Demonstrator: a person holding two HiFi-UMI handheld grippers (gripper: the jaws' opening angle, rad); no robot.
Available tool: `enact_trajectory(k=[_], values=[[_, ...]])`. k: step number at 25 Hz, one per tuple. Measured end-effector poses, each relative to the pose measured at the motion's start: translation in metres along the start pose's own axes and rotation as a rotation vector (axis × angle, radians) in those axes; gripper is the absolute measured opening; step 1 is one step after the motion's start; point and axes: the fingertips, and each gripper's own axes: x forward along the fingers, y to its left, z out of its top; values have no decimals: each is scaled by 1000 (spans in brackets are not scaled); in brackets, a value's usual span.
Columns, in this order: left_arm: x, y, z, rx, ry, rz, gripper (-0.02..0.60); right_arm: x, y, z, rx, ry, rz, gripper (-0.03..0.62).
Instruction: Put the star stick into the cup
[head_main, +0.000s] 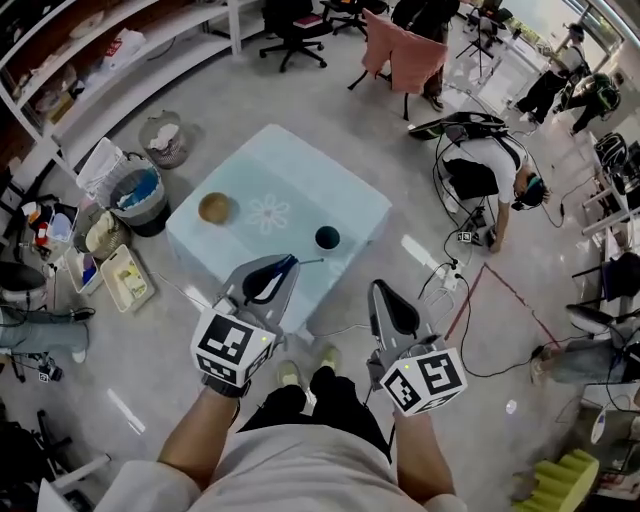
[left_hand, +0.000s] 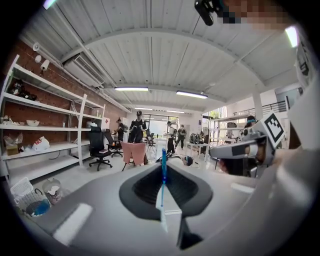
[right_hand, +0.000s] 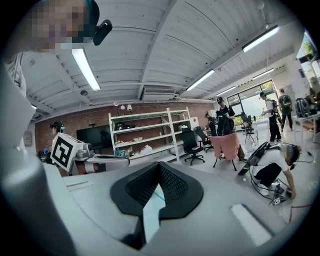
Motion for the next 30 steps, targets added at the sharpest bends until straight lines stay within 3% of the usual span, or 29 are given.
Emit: enact_trajectory(k=[5, 15, 30], values=[[37, 6, -4, 7, 20, -10, 21, 25, -24, -4, 20, 12, 4, 11], [117, 35, -31, 0, 100, 34, 21, 104, -79, -14, 48, 74, 102, 12], [200, 68, -140, -143, 254, 97, 21, 192, -140, -82, 112, 229, 211, 12]])
